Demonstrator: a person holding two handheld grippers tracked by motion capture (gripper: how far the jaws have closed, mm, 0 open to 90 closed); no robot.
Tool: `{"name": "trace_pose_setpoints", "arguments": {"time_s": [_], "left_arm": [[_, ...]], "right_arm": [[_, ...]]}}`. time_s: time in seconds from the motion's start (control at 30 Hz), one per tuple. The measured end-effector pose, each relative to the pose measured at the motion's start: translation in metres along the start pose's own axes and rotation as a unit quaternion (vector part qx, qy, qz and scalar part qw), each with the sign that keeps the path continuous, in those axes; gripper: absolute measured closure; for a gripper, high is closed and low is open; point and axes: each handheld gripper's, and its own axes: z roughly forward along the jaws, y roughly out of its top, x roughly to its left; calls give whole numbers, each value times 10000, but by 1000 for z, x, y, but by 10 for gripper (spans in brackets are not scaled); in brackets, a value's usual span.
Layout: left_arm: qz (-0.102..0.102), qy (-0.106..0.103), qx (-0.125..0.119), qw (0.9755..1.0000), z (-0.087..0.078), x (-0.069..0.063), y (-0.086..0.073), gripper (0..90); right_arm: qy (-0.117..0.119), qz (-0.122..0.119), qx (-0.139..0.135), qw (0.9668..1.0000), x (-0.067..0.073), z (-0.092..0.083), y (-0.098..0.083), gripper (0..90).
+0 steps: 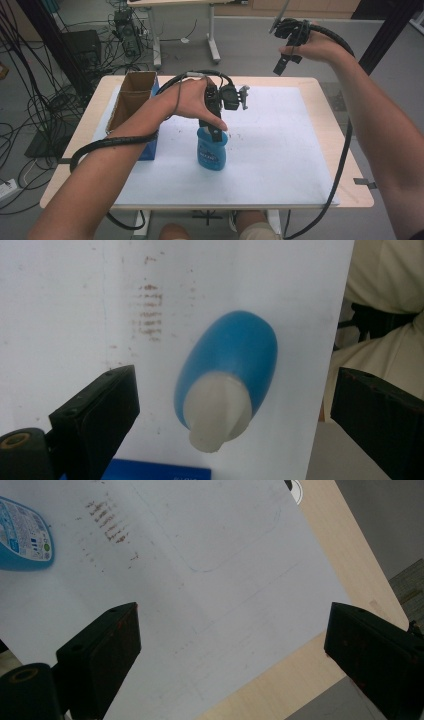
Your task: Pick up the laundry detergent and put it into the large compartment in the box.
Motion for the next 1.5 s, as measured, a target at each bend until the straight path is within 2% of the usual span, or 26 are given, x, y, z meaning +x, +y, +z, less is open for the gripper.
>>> {"name": "trace_pose_setpoints", "arguments": {"time_s": [0.07,0.13,0.17,0.27,0.43,0.93,1.5], "left_arm": [[15,-29,56,10000,1,1,1,67],[58,30,129,9999,3,1,2,67],[56,-32,60,10000,4,5,-2,65],[59,-30,-38,10000,8,7,-7,58],[115,-45,-16,9999,18,7,-10,55],[175,-138,55,9997,40,8,-9,50],[247,-95,134,9996,57,6,-6,49]], "right_arm": [[-2,8,-13,10000,0,0,-1,78],[-18,11,-5,10000,0,0,0,76],[-16,22,-21,10000,0,-1,-1,76],[-24,33,-11,10000,-1,-1,-2,77],[-21,59,-11,10000,-3,0,-5,78],[3,108,-43,9999,-4,1,-9,81],[82,135,-8,9999,-7,10,-8,81]]}}
